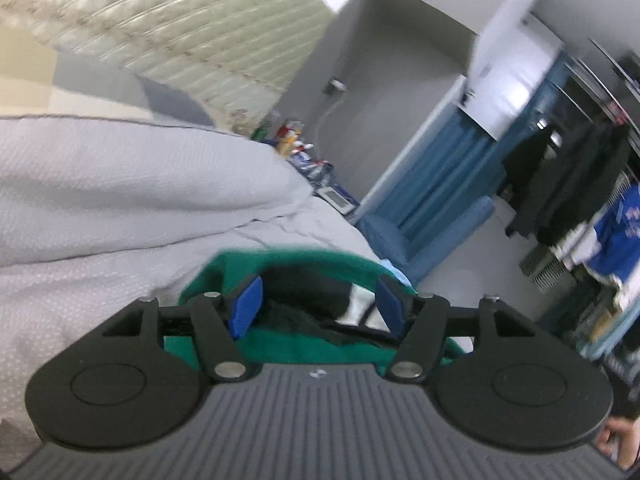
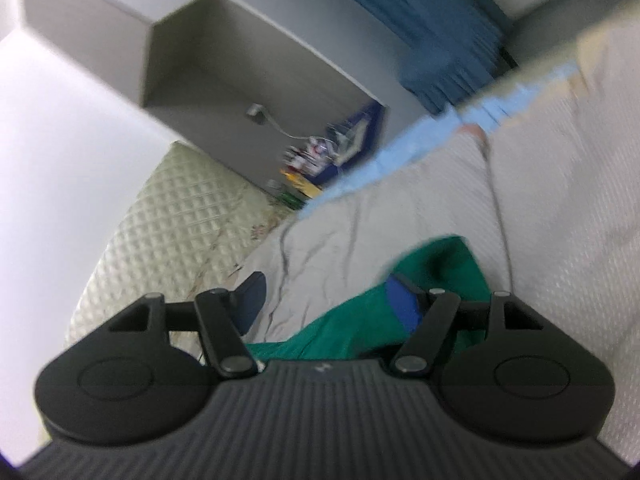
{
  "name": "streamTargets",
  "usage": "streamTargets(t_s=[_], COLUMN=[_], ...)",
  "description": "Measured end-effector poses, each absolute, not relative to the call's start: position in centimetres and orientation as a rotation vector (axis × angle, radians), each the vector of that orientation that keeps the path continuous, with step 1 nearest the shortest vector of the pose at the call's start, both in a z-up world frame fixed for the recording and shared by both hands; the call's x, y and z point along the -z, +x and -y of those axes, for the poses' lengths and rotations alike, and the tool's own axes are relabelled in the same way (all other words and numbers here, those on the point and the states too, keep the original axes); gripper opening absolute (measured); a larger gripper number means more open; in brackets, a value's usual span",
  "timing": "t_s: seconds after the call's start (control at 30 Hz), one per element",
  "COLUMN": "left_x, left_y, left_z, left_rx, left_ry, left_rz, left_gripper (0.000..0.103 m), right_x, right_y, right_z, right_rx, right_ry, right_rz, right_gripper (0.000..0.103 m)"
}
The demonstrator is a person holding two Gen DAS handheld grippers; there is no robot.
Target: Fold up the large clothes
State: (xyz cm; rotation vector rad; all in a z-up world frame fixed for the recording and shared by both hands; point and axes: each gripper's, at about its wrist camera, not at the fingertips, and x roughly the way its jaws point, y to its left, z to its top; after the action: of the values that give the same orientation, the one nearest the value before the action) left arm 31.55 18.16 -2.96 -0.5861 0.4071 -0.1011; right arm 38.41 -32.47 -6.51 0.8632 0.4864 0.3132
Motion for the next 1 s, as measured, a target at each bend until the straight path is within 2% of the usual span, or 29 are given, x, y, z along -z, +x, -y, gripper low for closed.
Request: streamTargets(t_s=[0.2, 0.53, 0.57, 0.63, 0.67, 0.7, 0.73, 0.8, 0.87, 1.0], left_x=[3.6, 7.9, 8.3, 8.9, 9.1, 9.2, 9.3, 9.3, 9.2, 9.4], left_y=[31.8, 35.4, 36.0, 36.8, 37.1, 37.3, 37.4, 37.5, 37.6, 37.3], left_z=[-17.2, -17.1, -16.7, -16.0, -15.6, -15.3, -15.0, -14.6, -14.5, -14.6], left_rx=[0.08, 0.096, 0.105, 0.114, 0.111, 0.106, 0.105, 0.1, 0.096, 0.08], left_ry=[-0.578, -0.764, -0.77, -0.748, -0.724, -0.702, -0.684, -0.66, -0.643, -0.621], left_rz=[-0.443, -0.569, -0.575, -0.578, -0.582, -0.584, -0.583, -0.585, -0.589, -0.59], left_gripper=[0.068, 0.068, 0.068, 0.068, 0.068, 0.068, 0.068, 0.068, 0.068, 0.068], right_x=[4.9, 8.4, 8.6, 9.2, 9.6, 9.9, 10.1, 10.0, 9.5, 5.5], right_y=[36.9, 37.9, 38.3, 39.1, 39.7, 39.9, 40.2, 40.2, 41.1, 44.2], right_z=[30.1, 29.9, 29.5, 29.1, 28.8, 28.5, 28.2, 27.6, 27.6, 28.3], right_rx=[-0.294, -0.145, -0.142, -0.15, -0.156, -0.163, -0.171, -0.193, -0.233, -0.241], right_ry=[0.716, 0.662, 0.64, 0.638, 0.635, 0.623, 0.607, 0.589, 0.629, 0.625], right_rz=[-0.463, -0.615, -0.628, -0.649, -0.667, -0.682, -0.694, -0.696, -0.682, -0.571], right_gripper=[0.07, 0.068, 0.066, 0.048, 0.043, 0.028, 0.018, 0.011, 0.008, 0.007])
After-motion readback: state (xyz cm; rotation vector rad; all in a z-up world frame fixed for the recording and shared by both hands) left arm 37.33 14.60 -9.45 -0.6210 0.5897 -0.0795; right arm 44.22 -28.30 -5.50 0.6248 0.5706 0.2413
